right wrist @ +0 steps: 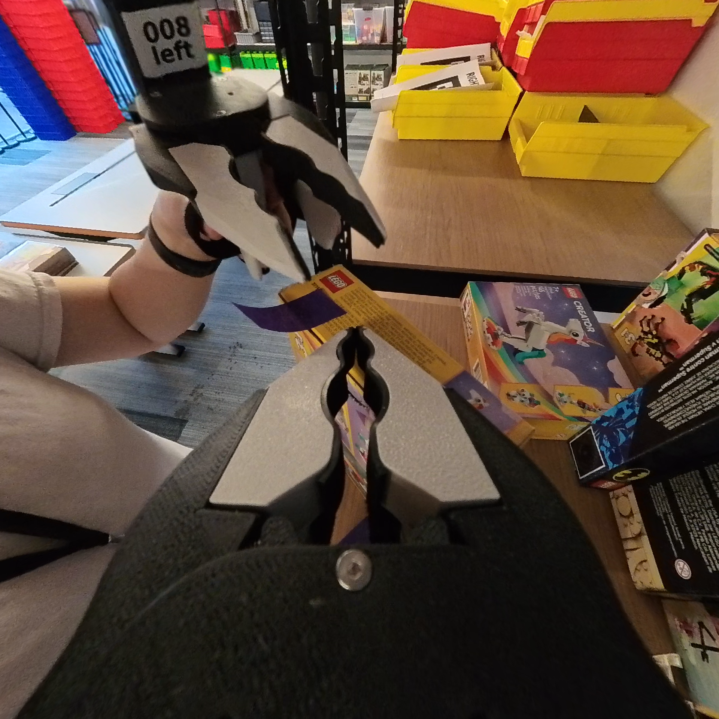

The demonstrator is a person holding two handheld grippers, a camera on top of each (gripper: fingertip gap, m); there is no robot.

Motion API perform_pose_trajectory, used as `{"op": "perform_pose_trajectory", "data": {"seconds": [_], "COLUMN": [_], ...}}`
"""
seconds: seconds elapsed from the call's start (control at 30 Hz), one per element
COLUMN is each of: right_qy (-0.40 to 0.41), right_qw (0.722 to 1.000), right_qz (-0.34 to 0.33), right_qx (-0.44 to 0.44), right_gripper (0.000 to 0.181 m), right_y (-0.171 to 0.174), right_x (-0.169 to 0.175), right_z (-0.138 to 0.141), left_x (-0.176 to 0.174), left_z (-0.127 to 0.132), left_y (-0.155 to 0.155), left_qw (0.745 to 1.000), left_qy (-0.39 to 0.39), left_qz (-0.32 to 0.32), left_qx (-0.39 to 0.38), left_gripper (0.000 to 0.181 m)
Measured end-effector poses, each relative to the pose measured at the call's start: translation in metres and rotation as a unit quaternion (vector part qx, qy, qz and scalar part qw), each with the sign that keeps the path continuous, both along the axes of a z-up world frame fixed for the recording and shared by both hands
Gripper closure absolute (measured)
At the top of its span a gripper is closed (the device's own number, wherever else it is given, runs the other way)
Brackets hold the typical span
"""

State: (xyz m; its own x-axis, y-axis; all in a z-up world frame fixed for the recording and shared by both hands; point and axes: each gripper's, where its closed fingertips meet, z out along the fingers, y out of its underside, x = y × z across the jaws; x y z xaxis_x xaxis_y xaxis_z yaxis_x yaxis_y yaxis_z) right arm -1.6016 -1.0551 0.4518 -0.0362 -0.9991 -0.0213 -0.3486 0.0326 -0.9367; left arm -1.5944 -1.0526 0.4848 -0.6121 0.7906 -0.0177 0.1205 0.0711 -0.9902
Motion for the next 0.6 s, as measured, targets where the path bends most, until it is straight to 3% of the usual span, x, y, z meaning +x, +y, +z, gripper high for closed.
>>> {"op": "perform_pose_trajectory", "data": {"seconds": [0.3,0.6], "right_qy": [-0.002,-0.003], "right_qw": [1.0,1.0], "right_qz": [0.004,0.004], "right_qx": [0.0,-0.002], "right_gripper": [0.181,0.181], "right_y": [0.0,0.0], "right_x": [0.0,0.0], "right_z": [0.0,0.0], "left_x": [-0.004,-0.007], "left_z": [-0.029,-0.03], "left_y": [-0.003,0.0], "left_qw": [0.997,0.997], "left_qy": [-0.074,-0.073], "left_qz": [0.0,-0.003], "left_qx": [0.021,-0.017], "left_gripper": [0.137,0.139]}}
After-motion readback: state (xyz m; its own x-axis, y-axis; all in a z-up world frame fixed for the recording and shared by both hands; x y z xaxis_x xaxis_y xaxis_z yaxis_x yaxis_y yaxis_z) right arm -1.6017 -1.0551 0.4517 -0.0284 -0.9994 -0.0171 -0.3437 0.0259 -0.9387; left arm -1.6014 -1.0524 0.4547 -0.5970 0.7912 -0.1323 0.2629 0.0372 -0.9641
